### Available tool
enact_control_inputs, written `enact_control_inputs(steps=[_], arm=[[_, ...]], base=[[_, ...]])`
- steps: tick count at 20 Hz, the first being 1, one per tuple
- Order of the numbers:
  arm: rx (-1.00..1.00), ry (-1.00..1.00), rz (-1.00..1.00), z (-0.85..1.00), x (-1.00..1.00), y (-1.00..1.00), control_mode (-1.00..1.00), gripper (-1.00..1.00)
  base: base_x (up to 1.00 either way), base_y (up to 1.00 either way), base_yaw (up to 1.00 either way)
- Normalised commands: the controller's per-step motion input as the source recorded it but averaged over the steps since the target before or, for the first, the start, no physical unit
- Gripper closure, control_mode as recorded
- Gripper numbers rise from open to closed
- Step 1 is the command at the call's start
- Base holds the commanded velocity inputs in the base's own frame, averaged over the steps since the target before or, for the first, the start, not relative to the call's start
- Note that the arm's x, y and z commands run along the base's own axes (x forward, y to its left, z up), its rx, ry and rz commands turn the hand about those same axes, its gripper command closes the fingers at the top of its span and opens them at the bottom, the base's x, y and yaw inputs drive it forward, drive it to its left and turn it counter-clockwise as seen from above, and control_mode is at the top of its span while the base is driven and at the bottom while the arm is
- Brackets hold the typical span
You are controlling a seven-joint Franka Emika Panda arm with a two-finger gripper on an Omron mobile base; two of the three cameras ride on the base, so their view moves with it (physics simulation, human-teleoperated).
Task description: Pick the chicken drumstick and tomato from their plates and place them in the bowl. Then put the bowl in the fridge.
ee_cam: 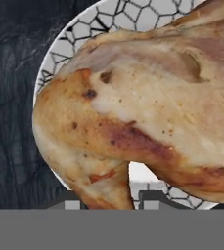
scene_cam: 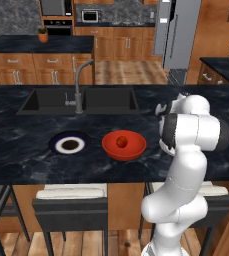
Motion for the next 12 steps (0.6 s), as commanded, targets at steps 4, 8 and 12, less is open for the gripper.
enact_control_inputs(steps=[4, 8, 12], arm=[[0.00, 0.00, 0.30, 0.37, -0.10, 0.37, -1.00, 1.00], [0.00, 0.01, 0.30, 0.35, -0.14, 0.33, -1.00, 1.00], [0.03, 0.00, 0.26, 0.28, -0.14, 0.36, -1.00, 1.00]], base=[[0.00, 0.00, 0.00], [0.00, 0.00, 0.00], [0.00, 0.00, 0.00]])
